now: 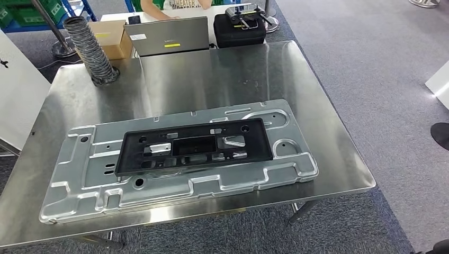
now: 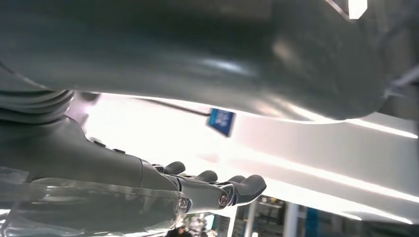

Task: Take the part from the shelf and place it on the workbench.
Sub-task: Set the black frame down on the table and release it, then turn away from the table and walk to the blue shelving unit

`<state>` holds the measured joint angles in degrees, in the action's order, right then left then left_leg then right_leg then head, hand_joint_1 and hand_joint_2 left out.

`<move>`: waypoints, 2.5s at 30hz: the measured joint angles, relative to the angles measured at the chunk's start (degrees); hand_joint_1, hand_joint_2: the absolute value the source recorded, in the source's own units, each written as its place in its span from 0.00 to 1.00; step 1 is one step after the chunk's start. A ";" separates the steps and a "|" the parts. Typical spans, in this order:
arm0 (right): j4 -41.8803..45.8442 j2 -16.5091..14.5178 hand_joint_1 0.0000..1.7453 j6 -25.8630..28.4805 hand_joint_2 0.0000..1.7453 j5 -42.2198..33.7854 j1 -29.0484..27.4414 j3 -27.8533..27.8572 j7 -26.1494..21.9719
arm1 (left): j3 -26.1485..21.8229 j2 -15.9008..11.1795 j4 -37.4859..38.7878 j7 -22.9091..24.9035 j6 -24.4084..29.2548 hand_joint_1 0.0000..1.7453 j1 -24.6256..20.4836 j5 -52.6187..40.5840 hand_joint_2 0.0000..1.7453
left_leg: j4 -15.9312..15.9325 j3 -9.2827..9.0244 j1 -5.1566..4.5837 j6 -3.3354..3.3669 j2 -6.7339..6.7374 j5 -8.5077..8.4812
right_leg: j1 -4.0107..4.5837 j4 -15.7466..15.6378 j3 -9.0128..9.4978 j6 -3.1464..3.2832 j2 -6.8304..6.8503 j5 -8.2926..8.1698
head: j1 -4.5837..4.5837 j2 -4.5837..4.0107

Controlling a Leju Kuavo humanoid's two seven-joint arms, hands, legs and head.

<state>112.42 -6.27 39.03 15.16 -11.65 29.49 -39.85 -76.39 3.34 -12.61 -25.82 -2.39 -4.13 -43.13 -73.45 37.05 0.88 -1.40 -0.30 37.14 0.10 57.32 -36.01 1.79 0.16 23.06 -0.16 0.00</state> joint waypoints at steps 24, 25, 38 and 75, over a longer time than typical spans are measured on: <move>-32.14 -0.03 0.00 -4.41 0.00 6.56 1.63 10.44 0.00 | -1.24 0.34 -0.07 -0.72 0.11 0.00 -0.24 -0.04 0.00 | 15.54 -2.61 -0.04 0.09 0.78 -13.95 | -1.94 0.12 7.92 -3.12 -0.61 6.94 | 0.31 0.01; -34.10 0.22 0.00 -4.02 0.00 6.83 1.93 10.50 0.00 | -1.27 0.37 -0.06 -0.72 0.08 0.00 -0.14 -0.07 0.00 | 15.09 -2.26 0.12 -0.22 0.75 -13.31 | -1.85 0.17 7.45 -2.46 -0.49 6.45 | 0.27 0.01; -71.76 3.92 0.00 0.18 0.00 25.73 8.34 17.03 4.85 | -1.39 0.52 -0.04 -0.19 -0.38 0.00 -0.71 -2.74 0.00 | 18.27 -13.71 -1.20 2.28 0.52 -5.54 | -0.52 0.10 -0.06 -2.12 0.40 -1.30 | -0.02 0.01; -100.26 4.02 0.00 -37.16 0.00 42.64 13.83 26.02 46.81 | 0.61 1.74 -0.02 1.78 -1.07 0.00 -1.01 -6.96 0.00 | 18.80 -9.14 -1.03 4.34 1.06 -10.01 | -0.84 8.63 -2.10 -3.87 0.07 8.42 | -0.22 0.00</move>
<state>12.16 -2.25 1.86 57.80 2.18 55.52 6.97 -75.78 5.08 -12.63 -24.04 -3.46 -5.14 -50.09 -54.64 27.91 -0.15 2.94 0.75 27.13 -0.75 65.95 -38.11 -2.08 0.22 31.48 -0.39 0.00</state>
